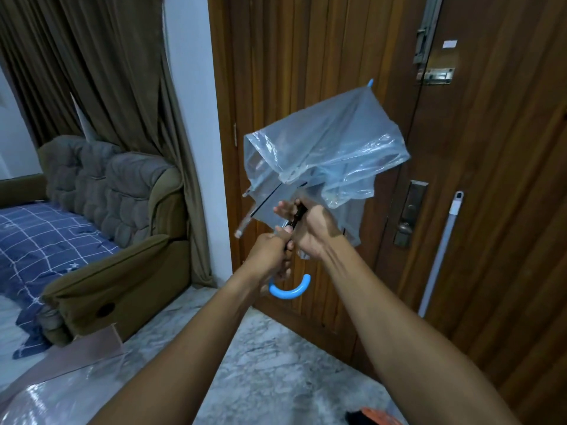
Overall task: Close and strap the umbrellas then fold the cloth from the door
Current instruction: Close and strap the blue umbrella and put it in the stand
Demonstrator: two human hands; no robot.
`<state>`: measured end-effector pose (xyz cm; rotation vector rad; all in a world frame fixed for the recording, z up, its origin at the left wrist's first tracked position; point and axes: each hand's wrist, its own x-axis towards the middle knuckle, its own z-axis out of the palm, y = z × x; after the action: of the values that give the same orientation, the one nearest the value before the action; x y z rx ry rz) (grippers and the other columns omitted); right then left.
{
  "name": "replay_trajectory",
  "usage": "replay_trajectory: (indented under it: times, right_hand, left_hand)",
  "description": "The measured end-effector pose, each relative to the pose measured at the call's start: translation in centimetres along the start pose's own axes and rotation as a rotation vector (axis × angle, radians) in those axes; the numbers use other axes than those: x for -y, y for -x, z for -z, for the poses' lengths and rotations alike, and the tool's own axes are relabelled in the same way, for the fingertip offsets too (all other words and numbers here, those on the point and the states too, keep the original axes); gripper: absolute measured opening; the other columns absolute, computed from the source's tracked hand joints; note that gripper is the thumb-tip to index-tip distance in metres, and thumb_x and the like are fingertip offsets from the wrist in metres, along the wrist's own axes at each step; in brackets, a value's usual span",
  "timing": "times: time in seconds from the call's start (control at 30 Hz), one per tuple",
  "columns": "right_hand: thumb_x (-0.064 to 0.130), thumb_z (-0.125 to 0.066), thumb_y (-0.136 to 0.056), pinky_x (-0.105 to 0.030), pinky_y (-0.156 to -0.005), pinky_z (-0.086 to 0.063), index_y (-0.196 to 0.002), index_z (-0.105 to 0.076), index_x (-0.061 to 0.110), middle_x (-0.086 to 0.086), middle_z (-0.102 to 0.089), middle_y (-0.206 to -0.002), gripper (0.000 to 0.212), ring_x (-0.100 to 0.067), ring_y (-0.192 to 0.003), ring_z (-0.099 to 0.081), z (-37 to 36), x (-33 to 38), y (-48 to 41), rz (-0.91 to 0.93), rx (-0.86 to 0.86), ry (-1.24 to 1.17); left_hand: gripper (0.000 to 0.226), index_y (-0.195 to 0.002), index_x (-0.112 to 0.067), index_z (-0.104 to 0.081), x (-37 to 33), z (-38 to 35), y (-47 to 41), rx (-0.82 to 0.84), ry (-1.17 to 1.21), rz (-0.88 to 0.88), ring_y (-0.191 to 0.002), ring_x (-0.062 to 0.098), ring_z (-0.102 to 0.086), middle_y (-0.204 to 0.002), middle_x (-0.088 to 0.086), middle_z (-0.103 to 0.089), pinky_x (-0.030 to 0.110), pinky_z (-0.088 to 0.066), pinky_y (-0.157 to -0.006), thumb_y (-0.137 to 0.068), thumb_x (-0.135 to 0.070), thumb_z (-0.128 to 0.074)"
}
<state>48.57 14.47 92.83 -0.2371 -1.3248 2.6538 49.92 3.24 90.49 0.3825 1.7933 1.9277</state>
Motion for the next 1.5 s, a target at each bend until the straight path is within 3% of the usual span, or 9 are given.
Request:
replay_trajectory:
  times: [0.2,0.47,0.7,0.8,0.9,1.07,1.2,1.37,1.5]
  right_hand:
    - [0.026,-0.026,-0.104,-0.02,-0.048,-0.031,-0.051,-0.072,0.017,-0.005,-0.072,-0.085,0.071,-0.023,-0.072,-0.053,0.0,-1.2,1.4,0.027,0.031,0.103]
    - [0.02,-0.032,-0.105,-0.029,-0.047,-0.044,-0.072,-0.053,0.012,-0.005,-0.061,-0.067,0.039,-0.024,-0.068,-0.058,0.6,0.4,0.6,-0.006,-0.01,0.38]
    - [0.004,-0.042,-0.099,-0.033,-0.064,-0.05,-0.073,-0.05,0.013,-0.005,-0.047,-0.063,0.029,-0.019,-0.055,-0.052,1.7,1.4,0.3,-0.022,-0.106,0.59]
    - [-0.005,-0.045,-0.092,-0.032,-0.063,-0.052,-0.079,-0.057,0.011,-0.006,-0.052,-0.067,0.025,-0.016,-0.057,-0.054,0.9,0.1,1.4,-0.008,-0.04,0.715]
    - [-0.008,-0.047,-0.092,-0.034,-0.066,-0.052,-0.078,-0.062,0.012,-0.005,-0.06,-0.068,0.029,-0.013,-0.061,-0.057,0.4,-1.5,2.5,0.026,0.069,0.842]
    - [-0.008,-0.046,-0.094,-0.021,-0.063,-0.047,-0.081,-0.058,0.011,0.009,-0.058,-0.064,0.027,0.001,-0.057,-0.053,0.0,-2.0,4.0,0.144,0.251,1.208]
    - [0.006,-0.052,-0.093,-0.034,-0.095,-0.05,-0.13,-0.052,0.015,-0.009,-0.065,-0.113,0.038,-0.014,-0.1,-0.06,-0.2,-0.5,4.4,0.028,0.465,1.33]
    - [0.042,-0.068,-0.083,-0.038,-0.071,-0.055,-0.088,-0.072,0.02,0.007,-0.073,-0.085,0.023,-0.013,-0.078,-0.068,-3.6,3.4,6.8,0.723,-0.224,1.28]
    - [0.071,-0.084,-0.047,-0.049,-0.114,-0.035,-0.155,-0.006,0.041,0.0,-0.014,-0.163,0.137,-0.025,-0.147,-0.022,-3.6,4.5,4.9,0.454,-0.192,1.501]
  left_hand:
    - [0.044,-0.066,-0.018,-0.041,0.1,0.4,0.4,0.014,0.035,0.068,-0.034,0.009,-0.024,-0.044,-0.006,-0.027,0.018,-0.027,-0.041,-0.105,-0.037,-0.041]
    - [0.044,-0.073,-0.009,-0.061,-0.8,1.5,0.3,-0.001,-0.075,0.049,-0.042,0.011,-0.042,-0.047,-0.002,-0.049,0.022,-0.035,-0.043,-0.105,-0.035,-0.044]
    - [0.03,-0.056,-0.014,-0.053,-2.8,3.5,0.7,-0.788,-0.237,-0.591,-0.053,0.015,-0.046,-0.053,-0.002,-0.051,0.036,-0.037,-0.055,-0.083,-0.027,-0.057]
    - [0.037,-0.086,-0.024,-0.068,-5.7,2.9,-0.4,-0.676,-0.276,-0.531,-0.082,0.01,-0.062,-0.089,-0.01,-0.068,0.035,-0.049,-0.076,-0.083,-0.06,-0.061]
    - [0.104,-0.141,-0.023,-0.053,-8.0,2.2,-1.8,-0.297,-0.161,-0.209,-0.12,0.013,-0.058,-0.136,-0.008,-0.058,0.035,-0.047,-0.1,-0.059,-0.085,-0.069]
    - [0.061,-0.108,-0.008,-0.071,-8.0,3.2,-3.5,-0.385,0.216,-0.184,-0.079,0.023,-0.077,-0.093,0.007,-0.078,0.04,-0.063,-0.078,-0.053,-0.029,-0.09]
    - [0.027,-0.098,-0.003,-0.072,-7.7,5.4,-3.3,-0.485,0.201,-0.356,-0.08,0.024,-0.076,-0.09,0.011,-0.077,0.034,-0.063,-0.07,-0.072,-0.009,-0.078]
    - [0.03,-0.108,0.0,-0.069,-7.4,5.6,-2.7,-0.401,0.232,-0.394,-0.087,0.028,-0.076,-0.097,0.014,-0.077,0.041,-0.063,-0.078,-0.078,-0.006,-0.073]
    - [0.029,-0.111,0.001,-0.069,-7.0,4.8,-2.1,-0.267,0.234,-0.414,-0.09,0.031,-0.074,-0.097,0.014,-0.076,0.039,-0.061,-0.076,-0.083,-0.003,-0.069]
